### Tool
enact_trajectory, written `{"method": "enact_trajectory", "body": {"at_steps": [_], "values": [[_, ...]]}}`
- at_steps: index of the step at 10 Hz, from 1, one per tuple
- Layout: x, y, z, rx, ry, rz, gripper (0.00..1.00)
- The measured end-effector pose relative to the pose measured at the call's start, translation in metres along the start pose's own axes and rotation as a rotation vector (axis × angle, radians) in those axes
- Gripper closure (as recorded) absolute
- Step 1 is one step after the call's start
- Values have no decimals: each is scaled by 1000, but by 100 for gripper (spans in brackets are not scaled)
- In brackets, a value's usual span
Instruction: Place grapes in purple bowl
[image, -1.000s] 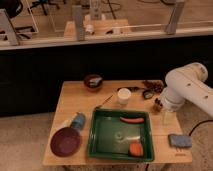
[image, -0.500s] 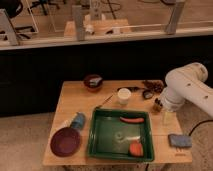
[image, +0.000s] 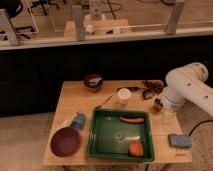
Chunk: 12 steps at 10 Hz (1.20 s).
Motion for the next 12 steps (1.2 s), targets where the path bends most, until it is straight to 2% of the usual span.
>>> {"method": "enact_trajectory", "body": {"at_steps": [2,3,6,8,9,10,12], "values": [[6,-30,6,44,4,-3,20],[9,-53,8,79,5,-1,20],[28,-124,10,202,5,23,20],[52,-160,12,286,14,58,20],[66,-168,14,306,21,81,20],[71,-170,15,313,23,90,20],[67,-172,15,313,20,87,20]]}}
